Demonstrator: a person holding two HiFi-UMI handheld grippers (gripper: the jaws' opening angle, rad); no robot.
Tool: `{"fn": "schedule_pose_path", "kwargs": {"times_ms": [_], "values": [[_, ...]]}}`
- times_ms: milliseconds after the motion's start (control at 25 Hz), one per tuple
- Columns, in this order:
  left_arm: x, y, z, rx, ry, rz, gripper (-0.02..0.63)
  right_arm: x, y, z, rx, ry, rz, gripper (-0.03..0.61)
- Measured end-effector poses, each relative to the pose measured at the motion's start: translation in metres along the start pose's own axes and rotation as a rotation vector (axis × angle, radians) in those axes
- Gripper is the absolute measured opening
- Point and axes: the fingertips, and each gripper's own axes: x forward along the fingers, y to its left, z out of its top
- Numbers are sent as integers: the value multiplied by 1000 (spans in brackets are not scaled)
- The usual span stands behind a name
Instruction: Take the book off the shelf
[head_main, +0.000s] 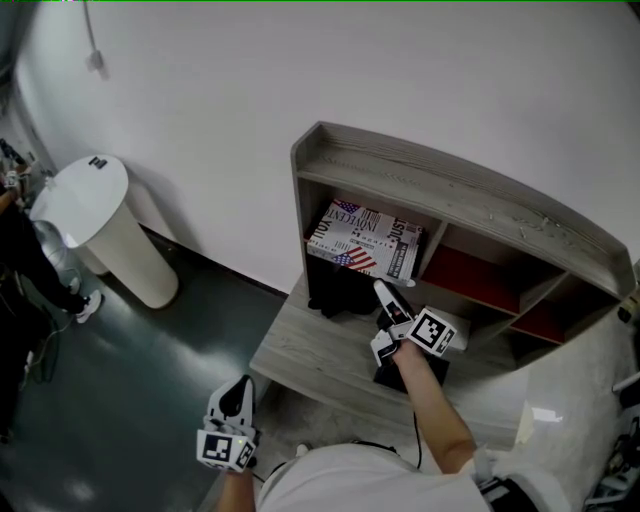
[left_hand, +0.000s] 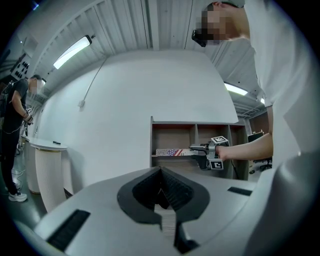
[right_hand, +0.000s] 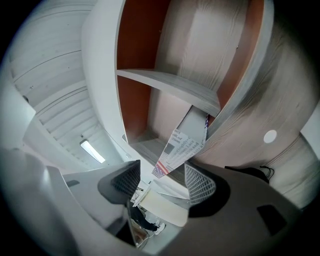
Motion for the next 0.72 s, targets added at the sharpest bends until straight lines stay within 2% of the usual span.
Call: {"fn": "schedule_pose_path", "kwargs": {"times_ms": [80, 160, 400, 520, 720], "values": [[0, -2, 0, 1, 2, -3, 17, 0, 0, -1, 14, -4, 0, 284], [-2, -3, -1, 0, 7, -4, 17, 0, -6, -1, 40, -14, -19, 347], [-3, -6, -6, -4, 27, 1, 17, 20, -8, 19, 70, -73, -3, 421], [-3, -7, -6, -5, 31, 4, 17, 26, -15, 20, 121, -74, -35, 437], [-9, -3, -5, -4, 28, 24, 17, 38, -25, 20, 237, -110, 4, 464]]}}
